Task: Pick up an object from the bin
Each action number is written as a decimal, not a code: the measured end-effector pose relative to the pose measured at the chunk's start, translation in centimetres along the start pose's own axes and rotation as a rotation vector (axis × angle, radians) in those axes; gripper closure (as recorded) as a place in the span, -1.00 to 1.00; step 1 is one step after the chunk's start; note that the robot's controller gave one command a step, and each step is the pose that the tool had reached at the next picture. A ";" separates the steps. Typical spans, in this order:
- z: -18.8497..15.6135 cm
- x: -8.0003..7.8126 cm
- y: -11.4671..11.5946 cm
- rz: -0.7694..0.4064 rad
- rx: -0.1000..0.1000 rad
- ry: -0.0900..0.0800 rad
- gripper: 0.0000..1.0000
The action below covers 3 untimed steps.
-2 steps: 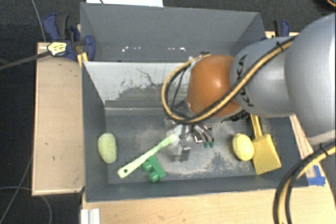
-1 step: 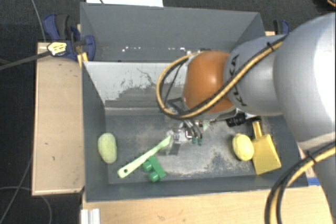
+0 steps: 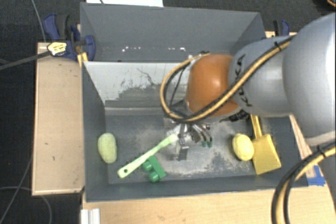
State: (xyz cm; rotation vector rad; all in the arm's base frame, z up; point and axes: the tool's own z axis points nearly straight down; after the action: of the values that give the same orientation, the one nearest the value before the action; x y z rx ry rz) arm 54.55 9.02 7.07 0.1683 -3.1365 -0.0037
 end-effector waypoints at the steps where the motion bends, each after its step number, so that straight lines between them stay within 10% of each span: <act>1: 0.0 0.4 3.0 -0.059 -0.004 -0.010 -1.00; 2: 0.0 0.0 0.2 0.006 -0.001 -0.005 1.00; 3: 0.0 0.0 0.2 0.005 -0.001 -0.005 1.00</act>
Offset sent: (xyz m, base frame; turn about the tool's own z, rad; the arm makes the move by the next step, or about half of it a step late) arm -0.0004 0.0019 0.0000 -0.0034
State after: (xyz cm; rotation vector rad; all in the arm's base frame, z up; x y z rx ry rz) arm 54.57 9.23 7.09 0.1604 -3.1418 -0.0062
